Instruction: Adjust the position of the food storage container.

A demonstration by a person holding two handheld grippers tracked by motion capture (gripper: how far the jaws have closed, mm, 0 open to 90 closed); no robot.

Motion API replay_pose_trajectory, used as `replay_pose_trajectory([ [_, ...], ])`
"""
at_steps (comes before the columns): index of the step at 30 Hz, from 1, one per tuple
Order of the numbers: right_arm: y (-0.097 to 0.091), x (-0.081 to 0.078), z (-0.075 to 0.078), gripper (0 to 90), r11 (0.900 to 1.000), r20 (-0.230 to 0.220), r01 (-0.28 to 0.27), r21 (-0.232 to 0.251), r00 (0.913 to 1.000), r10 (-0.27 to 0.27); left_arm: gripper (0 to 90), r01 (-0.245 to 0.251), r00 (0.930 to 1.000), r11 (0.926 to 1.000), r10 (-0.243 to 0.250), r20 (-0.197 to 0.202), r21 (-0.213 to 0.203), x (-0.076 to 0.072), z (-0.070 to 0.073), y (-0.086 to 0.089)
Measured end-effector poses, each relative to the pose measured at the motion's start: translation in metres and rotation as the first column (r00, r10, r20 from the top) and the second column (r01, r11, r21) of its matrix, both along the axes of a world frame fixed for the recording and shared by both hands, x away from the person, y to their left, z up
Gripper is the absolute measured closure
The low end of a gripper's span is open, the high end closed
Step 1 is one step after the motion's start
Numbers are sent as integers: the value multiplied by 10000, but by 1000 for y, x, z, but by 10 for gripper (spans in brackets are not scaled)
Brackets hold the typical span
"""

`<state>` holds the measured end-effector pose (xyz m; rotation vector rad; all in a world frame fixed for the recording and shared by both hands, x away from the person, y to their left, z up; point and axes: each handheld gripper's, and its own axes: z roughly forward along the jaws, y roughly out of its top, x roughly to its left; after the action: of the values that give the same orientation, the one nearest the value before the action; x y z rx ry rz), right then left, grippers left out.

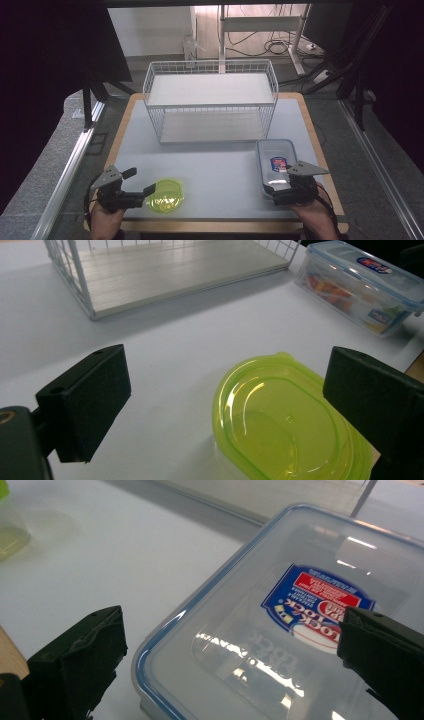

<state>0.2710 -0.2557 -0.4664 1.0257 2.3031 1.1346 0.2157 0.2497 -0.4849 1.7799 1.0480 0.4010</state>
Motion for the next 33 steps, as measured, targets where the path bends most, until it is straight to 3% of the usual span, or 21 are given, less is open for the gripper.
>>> replay_pose_trajectory([
  [2, 1, 0, -1, 0, 10000, 68, -64, 35, 10000, 64, 36, 74, 10000, 9992, -72, -48, 397, 1, 0, -5],
  [3, 1, 0, -1, 0, 10000, 68, -64, 35, 10000, 64, 28, 74, 10000, 9992, -72, -48, 397, 1, 0, -5],
  [4, 3, -2, -2, 14, 10000, 525, -21, -77, 9986, 25, 24, 100, 9999, 9979, -101, 14, 647, 0, -1, -11],
  [6, 5, -4, -2, 46, 9999, 923, -159, -55, 9956, 164, 35, 154, 9997, 9973, -166, 163, 718, 0, 1, -15],
  [9, 6, -5, -3, 91, 9992, 776, -341, 198, 9965, 325, 61, 78, 9985, 9963, -124, 537, 853, -4, 5, -21],
  [13, 9, -2, -7, 112, 9994, 501, -355, 28, 9981, 353, 73, 44, 9985, 9961, -92, 536, 887, -5, 5, -22],
  [14, 9, -2, -8, 119, 9991, 451, -417, 84, 9981, 412, 72, -117, 9989, 9913, 57, 462, 1314, -6, 3, -25],
  [16, 11, -2, -9, 126, 9990, 453, -445, 35, 9980, 443, 72, -216, 9992, 9878, 159, 378, 1545, -5, 2, -26],
  [19, 15, -5, -10, 133, 9984, 538, -566, -87, 9969, 570, 85, -303, 9988, 9877, 242, 417, 1535, -5, 2, -26],
  [22, 17, -6, -9, 134, 9984, 665, -562, -114, 9962, 568, 112, -230, 9986, 9922, 170, 496, 1224, -6, 4, -23],
  [25, 15, -6, -10, 134, 9991, 675, -427, 41, 9968, 424, 141, 232, 9985, 9934, -284, 458, 1120, -7, 7, -26],
  [29, 15, -6, -10, 141, 9987, 709, -422, 276, 9967, 402, 180, 704, 9960, 9885, -770, 451, 1336, -8, 10, -35],
  [33, 17, -7, -11, 154, 9993, 791, -372, 15, 9962, 369, 268, 1161, 9920, 9859, -1212, 360, 1202, -8, 11, -42],
])
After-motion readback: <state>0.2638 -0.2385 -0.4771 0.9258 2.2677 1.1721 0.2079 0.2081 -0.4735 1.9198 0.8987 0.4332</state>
